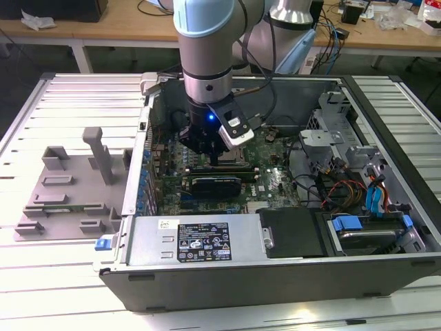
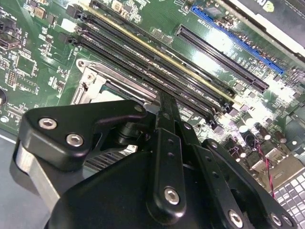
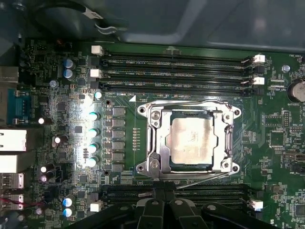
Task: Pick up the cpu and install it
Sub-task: 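Install the second cpu locking lever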
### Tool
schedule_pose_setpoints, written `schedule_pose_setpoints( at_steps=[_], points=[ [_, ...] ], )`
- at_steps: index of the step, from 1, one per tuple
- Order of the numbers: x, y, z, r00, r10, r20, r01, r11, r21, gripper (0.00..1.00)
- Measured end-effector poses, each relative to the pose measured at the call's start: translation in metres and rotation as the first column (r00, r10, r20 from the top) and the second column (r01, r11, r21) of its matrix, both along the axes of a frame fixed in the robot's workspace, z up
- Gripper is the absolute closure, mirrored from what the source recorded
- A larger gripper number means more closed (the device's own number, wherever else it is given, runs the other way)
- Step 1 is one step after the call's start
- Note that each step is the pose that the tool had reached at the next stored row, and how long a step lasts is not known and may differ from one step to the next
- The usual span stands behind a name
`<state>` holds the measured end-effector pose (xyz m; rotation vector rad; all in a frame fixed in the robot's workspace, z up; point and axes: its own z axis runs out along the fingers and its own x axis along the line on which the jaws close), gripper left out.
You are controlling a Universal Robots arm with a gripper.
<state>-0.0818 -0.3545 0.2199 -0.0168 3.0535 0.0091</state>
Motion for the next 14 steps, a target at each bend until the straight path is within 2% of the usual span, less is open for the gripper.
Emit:
schedule_pose_setpoints(
  at_steps=[5,6,7,10,14],
  points=[
    [-0.0024,0.0,-0.0003,1.0,0.0,-0.0017,0.0,1.0,0.0009,0.89],
    [-0.0022,0.0,-0.0003,0.9999,0.0,-0.0115,0.0,1.0,0.0015,0.89],
    [-0.0022,-0.0001,-0.0003,0.9999,0.0,-0.0132,0.0,1.0,0.0014,0.89],
    [-0.0021,-0.0005,-0.0005,0.9999,0.011,-0.013,-0.011,0.9999,0.0018,0.89],
    [-0.0021,-0.0035,-0.0004,0.9994,0.033,-0.0134,-0.033,0.9995,0.0017,0.89]
  ],
)
